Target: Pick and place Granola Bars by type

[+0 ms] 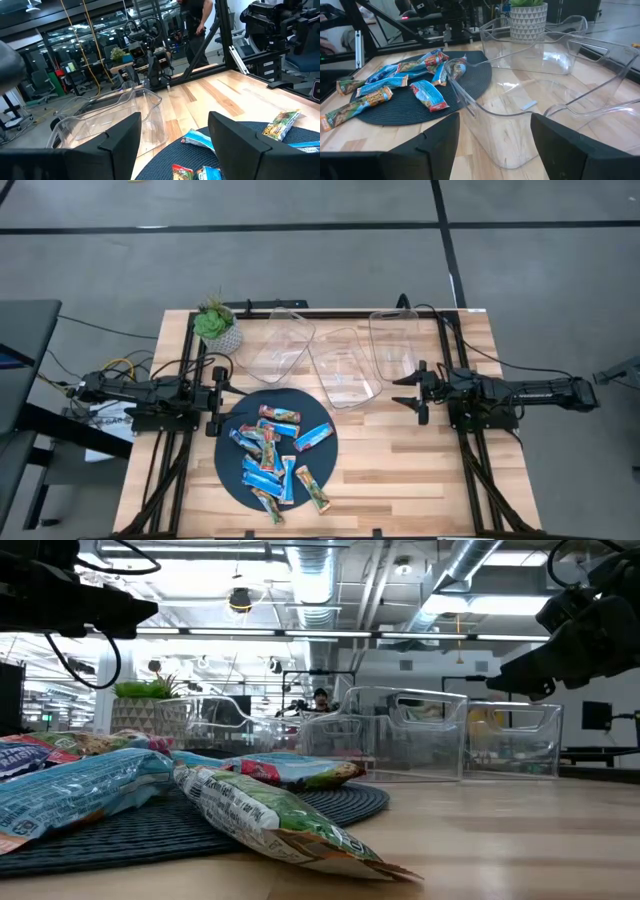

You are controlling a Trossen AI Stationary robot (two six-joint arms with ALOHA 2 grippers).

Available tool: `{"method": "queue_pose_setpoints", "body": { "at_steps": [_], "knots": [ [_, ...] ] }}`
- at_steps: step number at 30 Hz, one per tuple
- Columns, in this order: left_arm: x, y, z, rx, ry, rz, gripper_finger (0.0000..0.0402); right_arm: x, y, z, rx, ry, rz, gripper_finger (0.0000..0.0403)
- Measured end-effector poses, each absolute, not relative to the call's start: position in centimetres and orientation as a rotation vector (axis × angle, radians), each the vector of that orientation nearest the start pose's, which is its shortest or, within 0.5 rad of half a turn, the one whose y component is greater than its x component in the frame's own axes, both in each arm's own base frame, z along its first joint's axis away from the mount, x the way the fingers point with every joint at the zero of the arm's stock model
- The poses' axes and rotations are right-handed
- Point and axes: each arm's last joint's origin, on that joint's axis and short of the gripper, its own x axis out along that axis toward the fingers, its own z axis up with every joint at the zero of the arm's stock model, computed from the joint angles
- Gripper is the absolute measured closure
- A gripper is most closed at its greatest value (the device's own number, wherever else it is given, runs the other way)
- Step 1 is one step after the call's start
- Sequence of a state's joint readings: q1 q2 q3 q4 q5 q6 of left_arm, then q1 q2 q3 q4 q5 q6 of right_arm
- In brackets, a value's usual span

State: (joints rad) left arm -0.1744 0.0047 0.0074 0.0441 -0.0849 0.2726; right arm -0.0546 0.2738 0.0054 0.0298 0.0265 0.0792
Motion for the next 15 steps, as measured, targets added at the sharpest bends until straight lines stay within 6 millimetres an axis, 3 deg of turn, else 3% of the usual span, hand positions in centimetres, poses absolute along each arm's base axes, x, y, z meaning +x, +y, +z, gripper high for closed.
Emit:
{"method": "queue_pose_setpoints", "body": {
  "at_steps": [15],
  "knots": [
    [9.63, -1.44, 16.99, 0.263, -0.058, -0.082, 0.0178, 11.17, -0.69, 14.48, 0.082, 0.236, -0.090, 0.0163]
  ]
}}
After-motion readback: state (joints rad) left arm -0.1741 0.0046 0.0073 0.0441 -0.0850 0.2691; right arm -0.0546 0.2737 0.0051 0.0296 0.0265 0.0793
